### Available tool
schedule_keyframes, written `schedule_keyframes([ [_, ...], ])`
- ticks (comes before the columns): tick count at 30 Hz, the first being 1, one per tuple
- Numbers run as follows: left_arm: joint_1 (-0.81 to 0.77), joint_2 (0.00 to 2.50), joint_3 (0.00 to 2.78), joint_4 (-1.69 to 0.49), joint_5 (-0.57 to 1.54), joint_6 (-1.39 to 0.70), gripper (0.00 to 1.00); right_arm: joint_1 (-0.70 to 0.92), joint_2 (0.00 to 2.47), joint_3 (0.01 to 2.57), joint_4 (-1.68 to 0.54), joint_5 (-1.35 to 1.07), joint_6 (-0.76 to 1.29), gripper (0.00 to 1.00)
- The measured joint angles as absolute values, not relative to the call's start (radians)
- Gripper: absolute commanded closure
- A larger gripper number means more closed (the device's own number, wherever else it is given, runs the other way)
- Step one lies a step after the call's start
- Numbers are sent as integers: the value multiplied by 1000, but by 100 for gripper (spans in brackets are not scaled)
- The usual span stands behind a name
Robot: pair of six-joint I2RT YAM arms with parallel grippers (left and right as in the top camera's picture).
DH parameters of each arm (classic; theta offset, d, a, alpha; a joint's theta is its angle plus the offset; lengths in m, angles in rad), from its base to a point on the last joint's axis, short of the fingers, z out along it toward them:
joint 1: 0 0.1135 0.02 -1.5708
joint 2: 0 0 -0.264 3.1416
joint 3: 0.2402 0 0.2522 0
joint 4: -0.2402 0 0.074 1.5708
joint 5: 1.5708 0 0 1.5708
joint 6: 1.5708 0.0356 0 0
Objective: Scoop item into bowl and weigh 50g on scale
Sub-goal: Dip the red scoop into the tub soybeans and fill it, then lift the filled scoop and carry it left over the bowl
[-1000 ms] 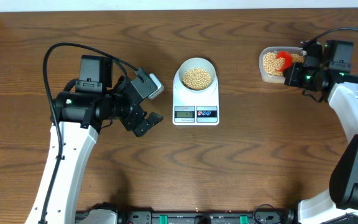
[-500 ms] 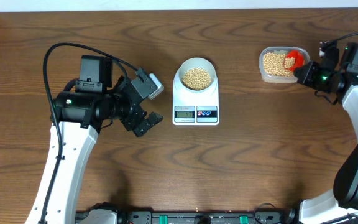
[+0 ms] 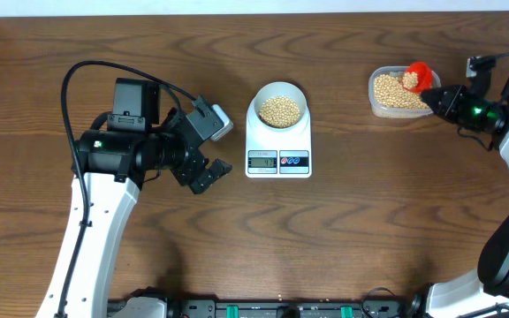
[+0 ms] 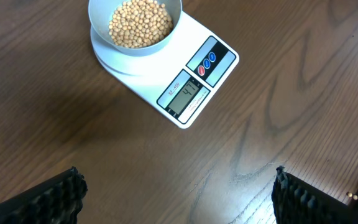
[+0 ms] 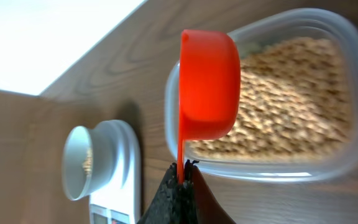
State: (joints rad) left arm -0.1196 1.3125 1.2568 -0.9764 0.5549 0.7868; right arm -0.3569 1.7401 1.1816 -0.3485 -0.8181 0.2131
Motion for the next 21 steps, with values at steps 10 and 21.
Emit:
schedule_keyframes([
  [10,-120,1312,1257,-976,555,787,2,-312,1740,1182,-254,-954,236,99],
  [21,-120,1312,1257,-976,555,787,2,-115,1740,1182,-178,-977,282,99],
])
